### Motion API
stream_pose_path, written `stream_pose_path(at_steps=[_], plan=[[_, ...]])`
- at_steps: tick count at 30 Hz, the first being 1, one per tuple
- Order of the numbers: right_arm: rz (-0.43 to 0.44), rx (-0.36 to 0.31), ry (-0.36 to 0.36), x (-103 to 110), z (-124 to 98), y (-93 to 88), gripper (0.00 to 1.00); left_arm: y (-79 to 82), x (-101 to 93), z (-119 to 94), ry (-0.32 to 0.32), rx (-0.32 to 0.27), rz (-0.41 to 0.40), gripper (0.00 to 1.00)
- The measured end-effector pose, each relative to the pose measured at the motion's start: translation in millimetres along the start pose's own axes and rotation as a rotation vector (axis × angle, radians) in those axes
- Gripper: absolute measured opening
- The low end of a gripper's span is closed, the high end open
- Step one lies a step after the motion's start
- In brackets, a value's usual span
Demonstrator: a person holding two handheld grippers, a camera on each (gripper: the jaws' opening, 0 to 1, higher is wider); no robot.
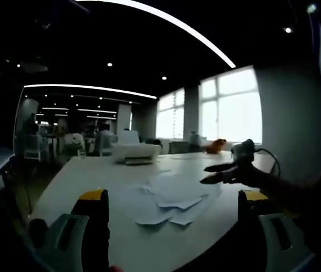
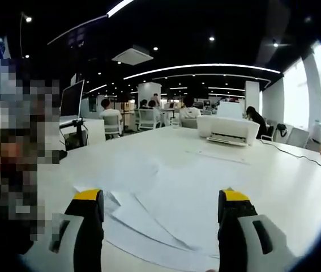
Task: Organize the stack of printing papers by aligning and flattening the scattered papers on the table
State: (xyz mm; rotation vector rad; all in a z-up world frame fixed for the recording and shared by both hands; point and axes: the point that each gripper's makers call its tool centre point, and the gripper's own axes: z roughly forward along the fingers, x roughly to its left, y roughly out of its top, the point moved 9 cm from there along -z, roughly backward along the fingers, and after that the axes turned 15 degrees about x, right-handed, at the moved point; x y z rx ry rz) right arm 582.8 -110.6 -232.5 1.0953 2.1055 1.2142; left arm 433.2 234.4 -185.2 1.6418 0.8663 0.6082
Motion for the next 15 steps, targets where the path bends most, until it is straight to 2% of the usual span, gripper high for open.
stream_pose_path(at_steps=[15], plan=[[0.002, 0.02, 0.03, 10.4, 22.8, 2.1, 0.78, -0.8, 2.1, -0.7, 0.006, 0.0, 0.009, 0.97]])
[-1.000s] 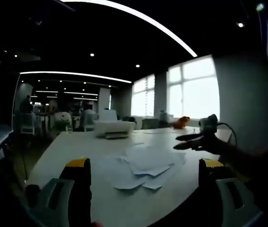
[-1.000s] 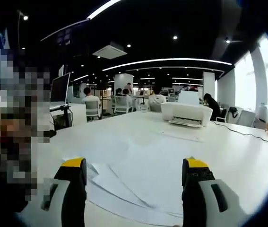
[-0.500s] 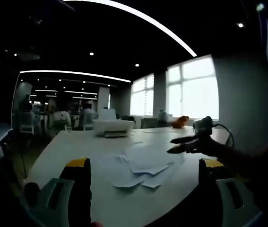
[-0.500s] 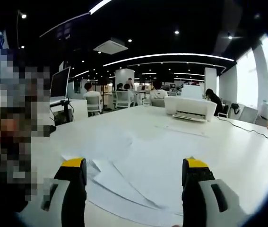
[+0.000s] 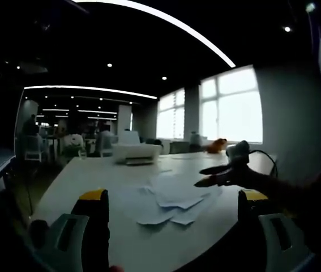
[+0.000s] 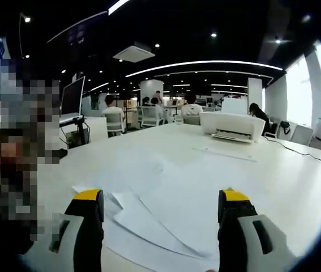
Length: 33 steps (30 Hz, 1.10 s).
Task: Organize the stack of printing papers by aligning and flattening the scattered papers on the table
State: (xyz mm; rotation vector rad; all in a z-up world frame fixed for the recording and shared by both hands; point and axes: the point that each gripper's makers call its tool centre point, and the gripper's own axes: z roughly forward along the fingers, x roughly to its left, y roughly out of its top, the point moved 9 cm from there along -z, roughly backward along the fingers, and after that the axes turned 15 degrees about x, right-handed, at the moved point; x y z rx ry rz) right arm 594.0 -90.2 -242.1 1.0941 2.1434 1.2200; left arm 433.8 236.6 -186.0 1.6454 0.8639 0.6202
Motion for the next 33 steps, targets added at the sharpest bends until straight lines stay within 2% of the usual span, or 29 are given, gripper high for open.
stream_pose_path(at_steps=[13, 33], plan=[[0.0, 0.022, 0.008, -0.8, 18.7, 3.5, 0.78, 0.8, 0.0, -0.7, -0.004, -0.005, 0.006, 0.97], [-0.012, 0.096, 0.02, 0.9, 54.0, 1.2, 0.78, 2.3, -0.3, -0.5, -0.013, -0.008, -0.002, 0.97]])
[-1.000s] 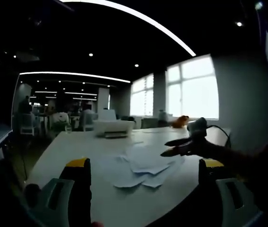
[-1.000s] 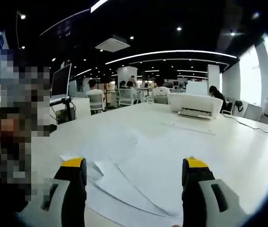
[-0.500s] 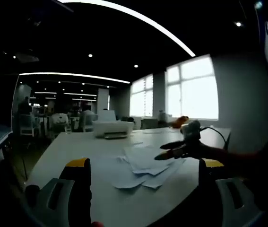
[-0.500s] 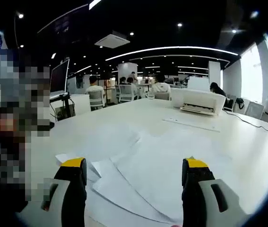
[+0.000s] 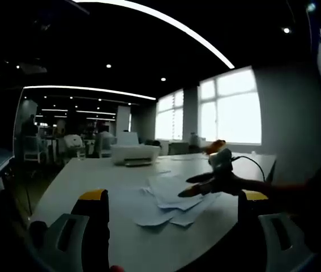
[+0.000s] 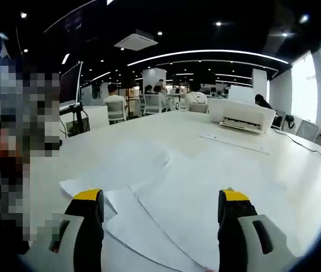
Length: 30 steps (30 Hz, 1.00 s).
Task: Organize the stack of printing papers by aligning and flattening the scattered papers on the table
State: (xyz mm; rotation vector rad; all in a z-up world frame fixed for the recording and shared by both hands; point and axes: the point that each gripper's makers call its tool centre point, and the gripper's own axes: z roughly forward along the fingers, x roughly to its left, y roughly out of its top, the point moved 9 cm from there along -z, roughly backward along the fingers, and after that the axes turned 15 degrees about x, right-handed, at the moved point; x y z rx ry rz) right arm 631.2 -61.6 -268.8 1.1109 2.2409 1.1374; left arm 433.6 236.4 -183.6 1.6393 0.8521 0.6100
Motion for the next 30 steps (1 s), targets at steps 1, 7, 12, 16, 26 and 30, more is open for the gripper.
stream_pose_path(at_steps=[1, 7, 12, 16, 26, 30], plan=[[-0.001, 0.004, 0.0, -0.3, 1.9, 0.2, 0.78, 0.3, -0.1, 0.3, -0.001, 0.001, 0.001, 0.97], [-0.009, 0.034, -0.007, -3.9, 14.9, 2.0, 0.78, 3.2, 1.5, 1.0, -0.007, 0.004, -0.007, 0.97], [0.011, 0.024, 0.001, -7.8, 24.8, 6.1, 0.78, 6.2, 3.1, -0.2, -0.012, -0.001, -0.004, 0.97], [0.02, 0.024, 0.01, -7.9, 31.3, 7.6, 0.77, 7.2, 4.1, -0.4, -0.016, -0.002, -0.005, 0.97], [0.028, 0.02, 0.023, -9.1, 45.4, 13.7, 0.77, 7.0, 6.9, -0.1, -0.015, -0.009, 0.002, 0.97], [0.016, 0.015, 0.023, -8.3, 52.1, 15.7, 0.76, 4.8, 7.5, -0.3, -0.014, -0.007, 0.002, 0.97]])
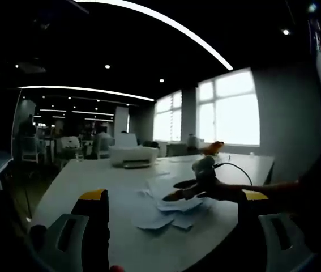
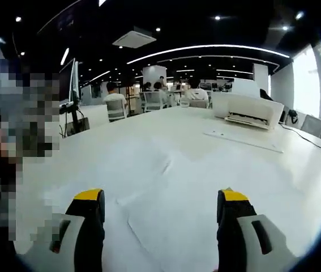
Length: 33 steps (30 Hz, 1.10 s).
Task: Organize the stack of printing papers by aligning and flattening the scattered papers on the table
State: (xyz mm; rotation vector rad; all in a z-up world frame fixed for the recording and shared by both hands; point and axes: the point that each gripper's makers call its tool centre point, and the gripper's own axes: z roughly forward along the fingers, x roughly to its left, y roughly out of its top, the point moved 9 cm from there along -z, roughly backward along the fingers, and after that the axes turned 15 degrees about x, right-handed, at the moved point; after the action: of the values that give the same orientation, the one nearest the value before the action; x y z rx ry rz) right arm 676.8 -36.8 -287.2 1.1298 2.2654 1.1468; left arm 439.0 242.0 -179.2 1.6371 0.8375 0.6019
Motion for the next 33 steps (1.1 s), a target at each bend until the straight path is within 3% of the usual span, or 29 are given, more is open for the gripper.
stream_pose_path(at_steps=[23, 33], plan=[[-0.046, 0.027, -0.022, -2.8, 27.1, -7.8, 0.76, -12.1, 1.4, 8.3, -0.019, 0.011, -0.006, 0.97], [-0.022, 0.047, -0.024, -5.7, 32.2, -12.4, 0.76, -18.2, -1.0, 10.5, -0.026, 0.017, -0.014, 0.97]])
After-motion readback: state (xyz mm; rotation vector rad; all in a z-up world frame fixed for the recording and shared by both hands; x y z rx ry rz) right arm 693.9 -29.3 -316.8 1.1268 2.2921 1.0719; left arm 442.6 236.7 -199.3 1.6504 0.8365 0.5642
